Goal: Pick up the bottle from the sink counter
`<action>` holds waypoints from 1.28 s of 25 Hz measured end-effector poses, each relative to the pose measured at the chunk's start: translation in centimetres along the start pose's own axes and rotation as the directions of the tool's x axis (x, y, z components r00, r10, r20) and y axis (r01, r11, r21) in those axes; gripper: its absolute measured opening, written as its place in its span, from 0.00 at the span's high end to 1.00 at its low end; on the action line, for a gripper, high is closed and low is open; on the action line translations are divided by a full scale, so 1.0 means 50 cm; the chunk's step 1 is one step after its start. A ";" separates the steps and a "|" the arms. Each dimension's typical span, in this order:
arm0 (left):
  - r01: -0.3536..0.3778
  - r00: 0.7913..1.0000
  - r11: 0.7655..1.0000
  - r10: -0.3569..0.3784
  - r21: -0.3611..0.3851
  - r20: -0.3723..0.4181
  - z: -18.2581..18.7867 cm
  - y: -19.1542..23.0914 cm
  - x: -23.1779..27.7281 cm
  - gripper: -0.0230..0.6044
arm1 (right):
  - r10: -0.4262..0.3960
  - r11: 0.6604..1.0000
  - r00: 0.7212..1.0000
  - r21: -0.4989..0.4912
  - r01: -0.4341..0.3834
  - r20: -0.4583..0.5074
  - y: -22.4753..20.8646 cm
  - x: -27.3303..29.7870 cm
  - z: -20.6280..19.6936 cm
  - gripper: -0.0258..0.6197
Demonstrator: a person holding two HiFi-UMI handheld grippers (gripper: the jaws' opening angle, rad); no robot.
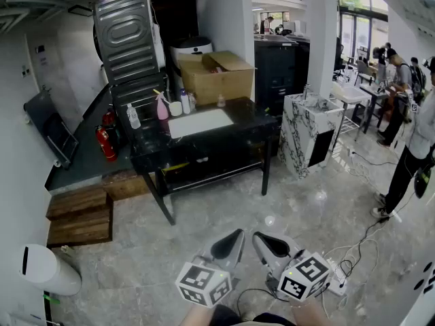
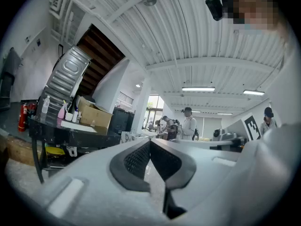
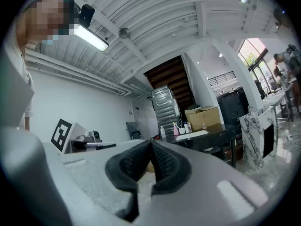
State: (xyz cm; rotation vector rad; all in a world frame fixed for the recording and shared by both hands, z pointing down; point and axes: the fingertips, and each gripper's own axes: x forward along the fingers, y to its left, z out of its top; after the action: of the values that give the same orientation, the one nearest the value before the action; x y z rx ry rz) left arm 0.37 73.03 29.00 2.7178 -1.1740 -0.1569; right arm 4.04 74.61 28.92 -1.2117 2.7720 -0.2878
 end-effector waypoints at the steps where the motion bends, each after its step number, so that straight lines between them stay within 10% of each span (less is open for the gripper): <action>1: 0.007 1.000 1.000 -0.007 0.002 0.000 -0.003 -0.001 -0.001 0.96 | -0.001 1.000 1.000 0.001 0.001 -0.001 0.001 -0.003 -0.003 0.96; 32: 0.053 0.998 0.998 -0.054 -0.032 -0.024 -0.007 0.130 0.059 0.96 | -0.048 0.991 0.998 -0.126 0.042 -0.044 -0.079 0.117 -0.012 0.96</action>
State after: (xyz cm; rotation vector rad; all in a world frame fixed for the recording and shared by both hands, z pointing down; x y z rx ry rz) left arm -2.17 66.54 30.61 2.7174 -1.0835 -0.1473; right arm 2.79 67.75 30.23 -1.3128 2.8445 -0.1503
